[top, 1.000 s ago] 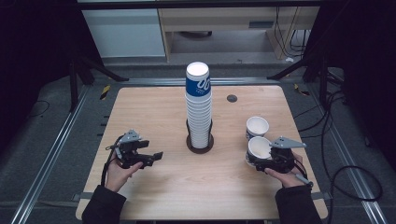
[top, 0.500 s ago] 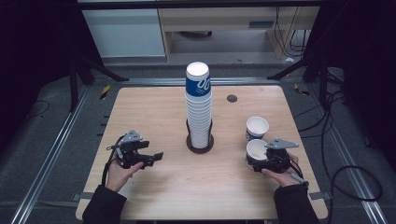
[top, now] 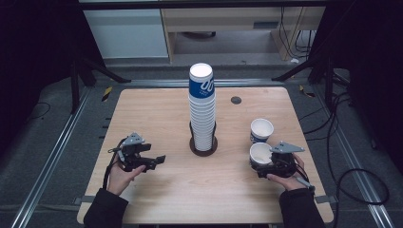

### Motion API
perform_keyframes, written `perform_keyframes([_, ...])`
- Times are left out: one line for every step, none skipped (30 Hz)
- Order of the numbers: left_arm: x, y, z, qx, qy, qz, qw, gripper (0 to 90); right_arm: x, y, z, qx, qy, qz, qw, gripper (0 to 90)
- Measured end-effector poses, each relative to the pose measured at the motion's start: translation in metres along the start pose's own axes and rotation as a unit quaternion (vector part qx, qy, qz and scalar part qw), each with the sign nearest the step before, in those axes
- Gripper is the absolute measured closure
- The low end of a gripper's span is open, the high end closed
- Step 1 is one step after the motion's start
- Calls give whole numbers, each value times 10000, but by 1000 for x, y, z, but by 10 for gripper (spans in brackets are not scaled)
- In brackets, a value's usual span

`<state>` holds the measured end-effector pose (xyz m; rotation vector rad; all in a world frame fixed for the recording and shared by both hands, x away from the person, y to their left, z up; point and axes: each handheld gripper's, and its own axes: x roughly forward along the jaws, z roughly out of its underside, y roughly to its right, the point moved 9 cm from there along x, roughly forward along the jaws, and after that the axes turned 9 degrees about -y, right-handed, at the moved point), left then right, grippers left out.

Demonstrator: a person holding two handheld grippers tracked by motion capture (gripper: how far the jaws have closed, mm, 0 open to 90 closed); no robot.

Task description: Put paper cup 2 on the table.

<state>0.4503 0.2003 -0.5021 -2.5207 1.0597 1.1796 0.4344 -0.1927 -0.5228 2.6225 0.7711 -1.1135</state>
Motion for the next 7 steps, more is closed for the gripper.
perform_keyframes([0, -2, 0, -3, 1, -12, 10000, 145, -1, 0, 1, 8, 9, -11, 10000, 45])
perform_keyframes([-1, -3, 1, -20, -2, -25, 10000, 144, -3, -1, 2, 43, 0, -38, 10000, 41])
perform_keyframes([-1, -5, 2, -47, -3, -44, 10000, 143, -4, -1, 4, 39, 8, -30, 10000, 41])
perform_keyframes([-1, -7, 2, -66, -9, -51, 10000, 143, -4, 0, 7, -3, -2, 6, 10000, 40])
perform_keyframes([0, -8, 3, -99, -2, -77, 9999, 142, -4, 0, 10, 1, -29, -3, 10000, 40])
perform_keyframes([0, -10, 4, -114, -23, -99, 9999, 142, -5, 0, 14, 23, -69, -14, 10000, 40])
perform_keyframes([1, -12, 5, -123, -52, -132, 9998, 141, -5, 0, 17, 19, -98, -2, 9999, 39])
